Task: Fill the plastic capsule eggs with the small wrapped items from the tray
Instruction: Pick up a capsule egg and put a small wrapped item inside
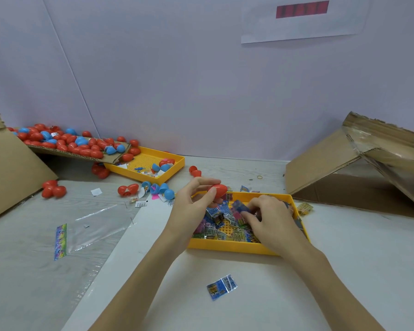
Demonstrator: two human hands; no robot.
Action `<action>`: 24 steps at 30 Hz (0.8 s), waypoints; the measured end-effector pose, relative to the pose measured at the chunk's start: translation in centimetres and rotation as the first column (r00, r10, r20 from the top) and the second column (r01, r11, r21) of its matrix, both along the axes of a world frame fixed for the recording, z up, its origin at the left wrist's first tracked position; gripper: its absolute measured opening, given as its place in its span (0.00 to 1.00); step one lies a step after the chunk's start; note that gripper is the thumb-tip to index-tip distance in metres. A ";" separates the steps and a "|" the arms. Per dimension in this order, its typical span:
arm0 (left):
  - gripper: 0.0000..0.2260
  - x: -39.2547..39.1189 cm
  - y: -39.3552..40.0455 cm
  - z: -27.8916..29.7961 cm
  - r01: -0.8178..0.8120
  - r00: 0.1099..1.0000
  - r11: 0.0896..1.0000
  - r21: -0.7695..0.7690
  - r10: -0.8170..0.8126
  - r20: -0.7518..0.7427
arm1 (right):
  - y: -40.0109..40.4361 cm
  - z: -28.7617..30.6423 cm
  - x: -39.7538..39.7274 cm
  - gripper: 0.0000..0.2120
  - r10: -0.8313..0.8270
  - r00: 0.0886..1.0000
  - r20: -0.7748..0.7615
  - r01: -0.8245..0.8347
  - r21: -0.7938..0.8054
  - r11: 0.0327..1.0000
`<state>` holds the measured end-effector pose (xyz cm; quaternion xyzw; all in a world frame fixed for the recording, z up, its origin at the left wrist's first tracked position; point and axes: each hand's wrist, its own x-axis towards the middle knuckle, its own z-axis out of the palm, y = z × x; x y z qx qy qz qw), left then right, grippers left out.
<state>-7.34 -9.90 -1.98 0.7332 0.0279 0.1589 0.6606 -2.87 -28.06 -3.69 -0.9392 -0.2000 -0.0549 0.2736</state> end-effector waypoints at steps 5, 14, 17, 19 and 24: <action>0.07 -0.1 0.1 0.0 0.041 0.999 0.999 0.005 -0.041 -0.026 | -0.4 0.2 0.0 0.17 -0.004 1.000 0.007 0.002 0.225 0.974; 0.09 -0.4 -0.7 -0.2 0.123 0.992 0.966 0.226 -0.124 -0.009 | -0.3 0.6 -0.4 0.19 0.043 0.999 0.027 -0.049 0.298 0.953; 0.10 -0.4 -0.7 -0.2 0.145 0.989 0.960 0.238 -0.150 0.005 | -0.2 0.5 -0.4 0.20 0.034 0.999 0.015 -0.037 0.298 0.954; 0.10 -0.4 -0.7 -0.3 0.145 0.988 0.958 0.245 -0.152 0.006 | -0.1 0.3 -0.3 0.21 0.017 1.000 0.000 -0.016 0.307 0.951; 0.12 -0.3 -0.8 -0.5 0.145 0.988 0.943 0.300 -0.153 0.005 | -0.4 0.2 -0.1 0.22 0.007 1.000 -0.022 0.001 0.338 0.941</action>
